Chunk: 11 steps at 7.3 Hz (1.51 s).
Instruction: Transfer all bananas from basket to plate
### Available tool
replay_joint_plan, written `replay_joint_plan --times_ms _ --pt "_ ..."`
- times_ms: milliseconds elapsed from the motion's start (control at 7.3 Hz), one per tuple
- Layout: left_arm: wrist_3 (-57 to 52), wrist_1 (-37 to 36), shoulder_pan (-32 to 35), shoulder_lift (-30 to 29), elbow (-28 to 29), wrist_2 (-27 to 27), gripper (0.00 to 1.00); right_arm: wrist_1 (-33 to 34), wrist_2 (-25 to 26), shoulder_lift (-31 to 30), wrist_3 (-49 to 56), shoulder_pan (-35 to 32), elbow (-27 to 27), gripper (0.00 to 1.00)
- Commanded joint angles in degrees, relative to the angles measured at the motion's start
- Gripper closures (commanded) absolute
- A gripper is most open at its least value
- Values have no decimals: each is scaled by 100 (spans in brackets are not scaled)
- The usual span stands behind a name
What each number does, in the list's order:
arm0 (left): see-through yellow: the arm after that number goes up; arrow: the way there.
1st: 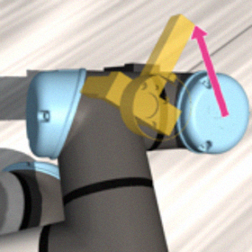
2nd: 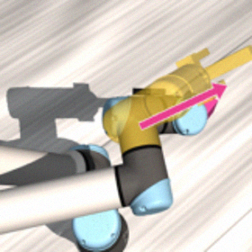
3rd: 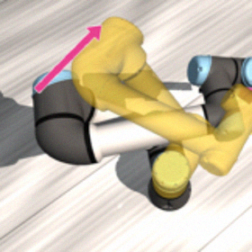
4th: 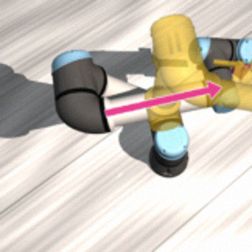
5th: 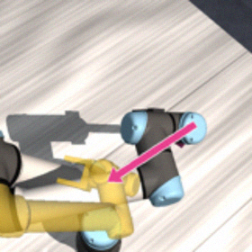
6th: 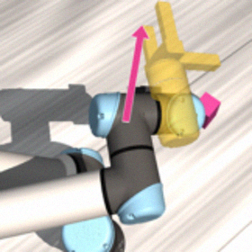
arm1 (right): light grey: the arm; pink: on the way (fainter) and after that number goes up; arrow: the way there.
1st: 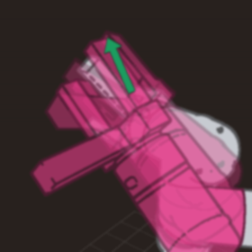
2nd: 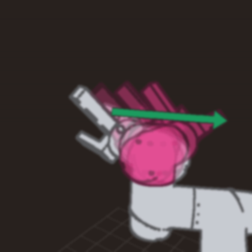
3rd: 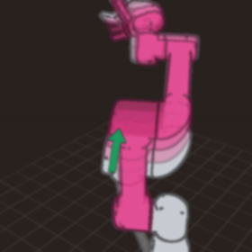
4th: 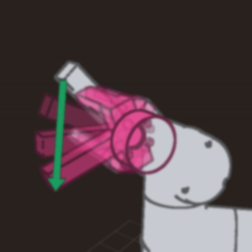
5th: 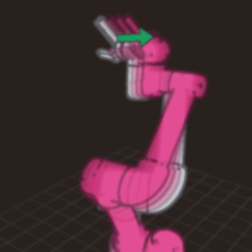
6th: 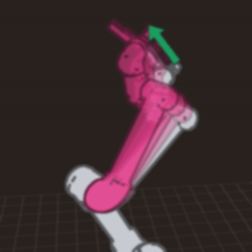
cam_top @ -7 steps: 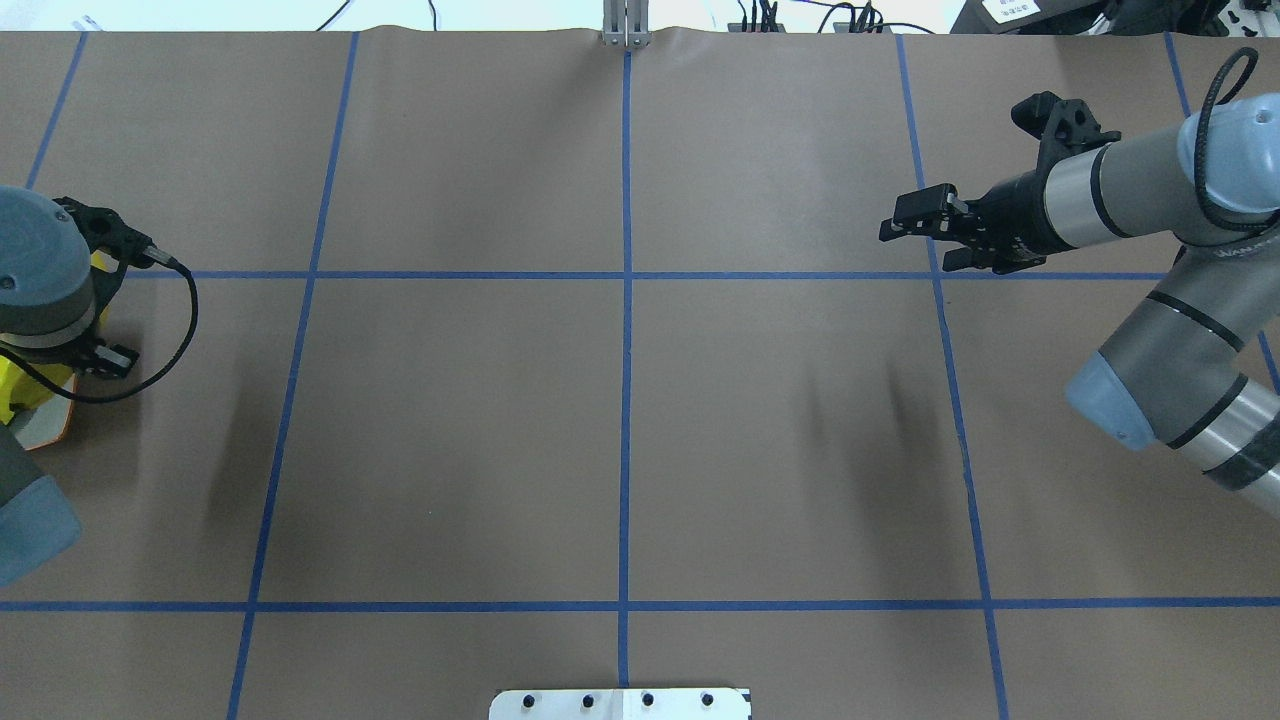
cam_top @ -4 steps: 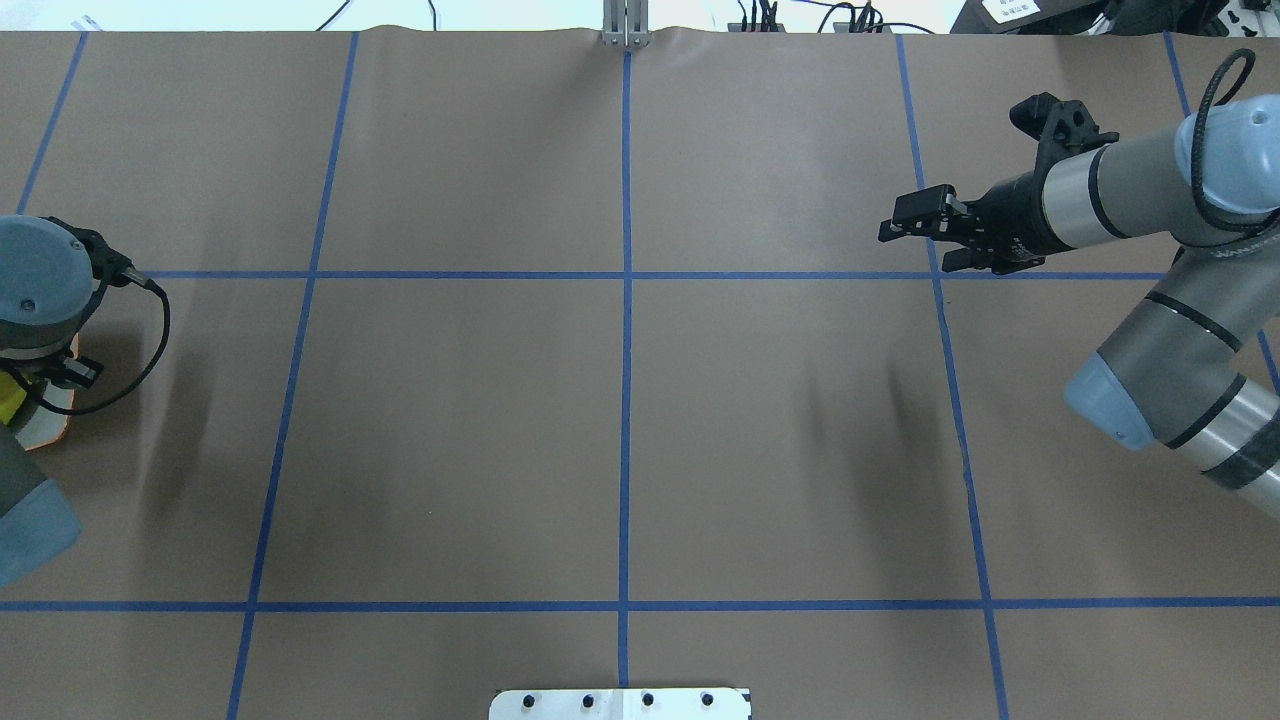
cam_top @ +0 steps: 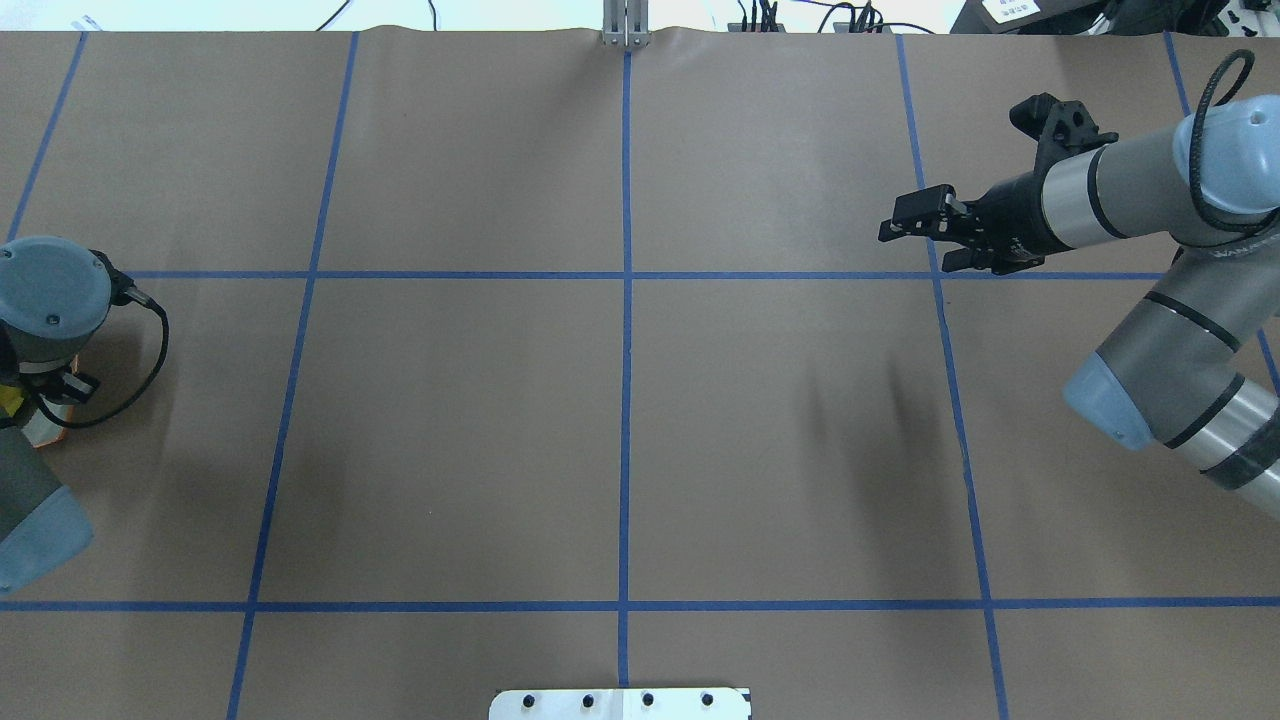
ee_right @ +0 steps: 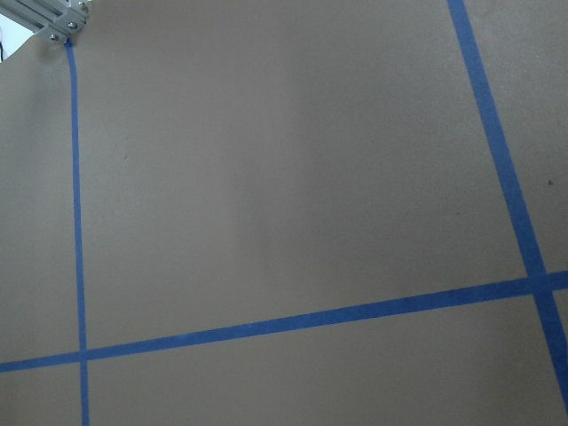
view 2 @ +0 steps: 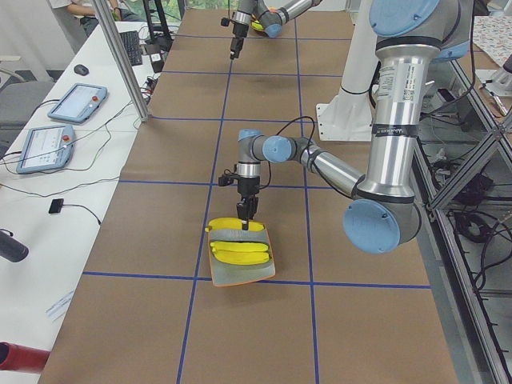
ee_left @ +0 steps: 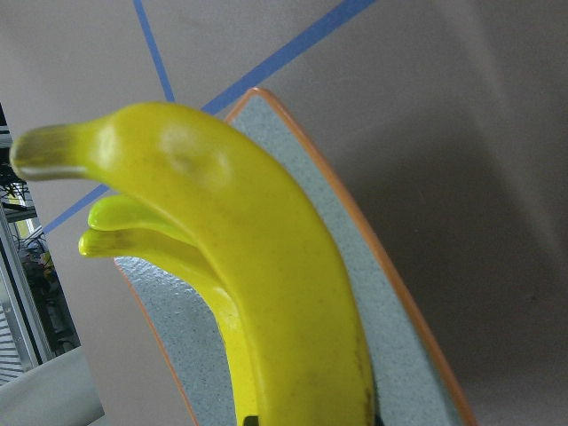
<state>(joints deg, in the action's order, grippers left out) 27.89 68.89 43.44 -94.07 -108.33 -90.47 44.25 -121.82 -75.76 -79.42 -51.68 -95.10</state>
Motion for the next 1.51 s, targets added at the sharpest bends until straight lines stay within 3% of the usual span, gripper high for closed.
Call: replay_joint_plan --times_ms 0,137,274,411,548,959,1370 --pt "-3 -7 -20 12 84 -6 100 5 0 26 -3 9 36 0" --pt "-12 -7 -20 12 136 -6 100 -4 0 27 -3 0 36 0" --pt "-21 1 -28 -5 207 -6 79 -4 0 35 -3 9 36 0" --pt "-21 10 -54 -14 251 -6 51 -4 0 35 -3 0 36 0" --pt "-99 10 -55 -32 251 -15 33 -4 0 44 -12 0 36 0" --pt "-592 -7 -28 -137 -282 -129 22 -4 0 62 -21 0 -8 0" --pt "-182 1 42 -1189 -311 -1022 16 5 -52 -43 40 -368 9 0"
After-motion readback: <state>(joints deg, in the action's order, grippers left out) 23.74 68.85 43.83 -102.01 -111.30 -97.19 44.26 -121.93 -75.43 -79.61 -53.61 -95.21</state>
